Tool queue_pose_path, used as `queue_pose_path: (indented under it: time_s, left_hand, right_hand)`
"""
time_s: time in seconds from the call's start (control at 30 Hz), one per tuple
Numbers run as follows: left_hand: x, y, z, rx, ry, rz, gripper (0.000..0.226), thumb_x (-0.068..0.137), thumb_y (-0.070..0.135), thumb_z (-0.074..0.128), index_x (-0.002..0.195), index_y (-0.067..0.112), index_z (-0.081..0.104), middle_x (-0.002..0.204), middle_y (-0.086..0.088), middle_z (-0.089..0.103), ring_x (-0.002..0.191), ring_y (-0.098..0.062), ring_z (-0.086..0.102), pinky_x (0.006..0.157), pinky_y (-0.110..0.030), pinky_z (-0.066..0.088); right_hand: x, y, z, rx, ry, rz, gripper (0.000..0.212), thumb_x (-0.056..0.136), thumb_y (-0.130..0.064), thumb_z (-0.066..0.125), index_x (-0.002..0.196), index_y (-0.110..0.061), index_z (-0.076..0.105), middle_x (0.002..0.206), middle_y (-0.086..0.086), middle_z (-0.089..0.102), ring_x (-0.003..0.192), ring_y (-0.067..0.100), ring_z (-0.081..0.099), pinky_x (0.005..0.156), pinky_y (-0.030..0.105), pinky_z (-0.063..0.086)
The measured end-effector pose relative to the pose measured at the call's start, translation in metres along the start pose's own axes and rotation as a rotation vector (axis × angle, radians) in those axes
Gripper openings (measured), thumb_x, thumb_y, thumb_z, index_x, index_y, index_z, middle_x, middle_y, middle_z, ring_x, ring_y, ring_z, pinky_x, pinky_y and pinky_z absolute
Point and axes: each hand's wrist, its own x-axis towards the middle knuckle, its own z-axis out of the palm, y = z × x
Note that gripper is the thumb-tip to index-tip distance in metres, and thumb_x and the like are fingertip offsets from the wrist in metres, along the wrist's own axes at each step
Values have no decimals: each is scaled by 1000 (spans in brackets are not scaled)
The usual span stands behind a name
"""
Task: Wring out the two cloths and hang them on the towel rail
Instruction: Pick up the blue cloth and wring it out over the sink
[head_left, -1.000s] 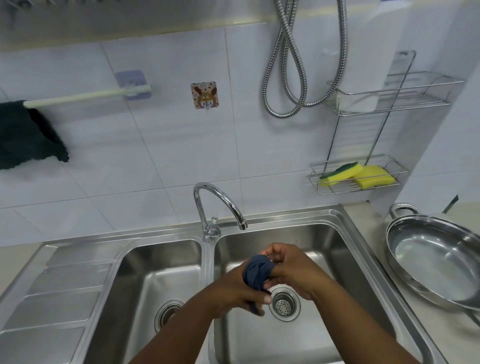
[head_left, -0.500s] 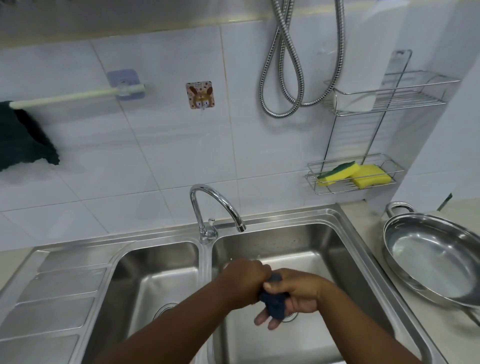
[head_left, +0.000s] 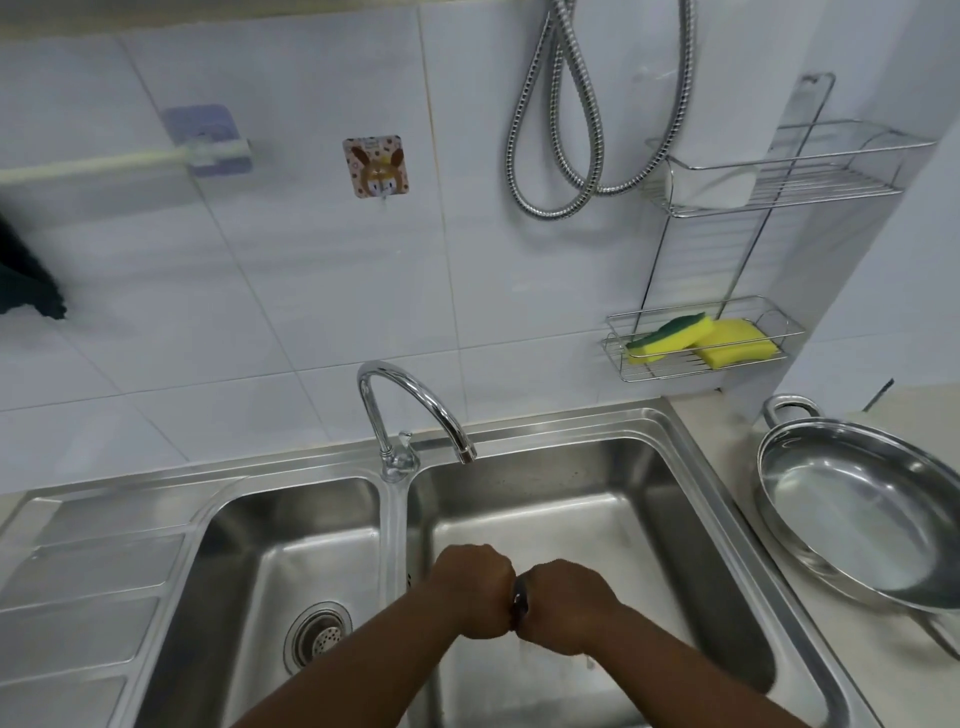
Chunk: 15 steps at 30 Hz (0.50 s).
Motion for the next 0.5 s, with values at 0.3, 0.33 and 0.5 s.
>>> queue_pose_path:
  time_s: [0.3, 0.33, 0.5]
  left_hand:
    - [0, -3, 2, -902, -576, -307, 28, 67, 15, 73, 48, 21, 53, 49, 0, 44, 42, -14, 36, 48, -27, 32]
    - [1, -3, 5, -861, -528, -284, 20, 68, 18, 76, 56, 20, 60, 57, -3, 51, 47, -14, 43, 51, -27, 37]
    - [-5, -7, 28, -650, -55, -21, 55, 77, 13, 75, 125, 15, 49, 129, -6, 54, 110, -20, 55, 93, -32, 49]
  right_hand:
    - [9, 20, 26, -469, 388, -316, 28, 56, -31, 73, 45, -23, 49, 36, -5, 47, 27, 13, 42, 40, 19, 19]
    - [9, 18, 27, -451, 353, -260, 32, 52, -34, 77, 44, -23, 48, 36, -5, 48, 27, 12, 44, 40, 19, 20]
    - [4, 11, 17, 312, -50, 222, 12, 71, -28, 66, 79, -18, 66, 74, 0, 63, 67, 17, 61, 56, 21, 41]
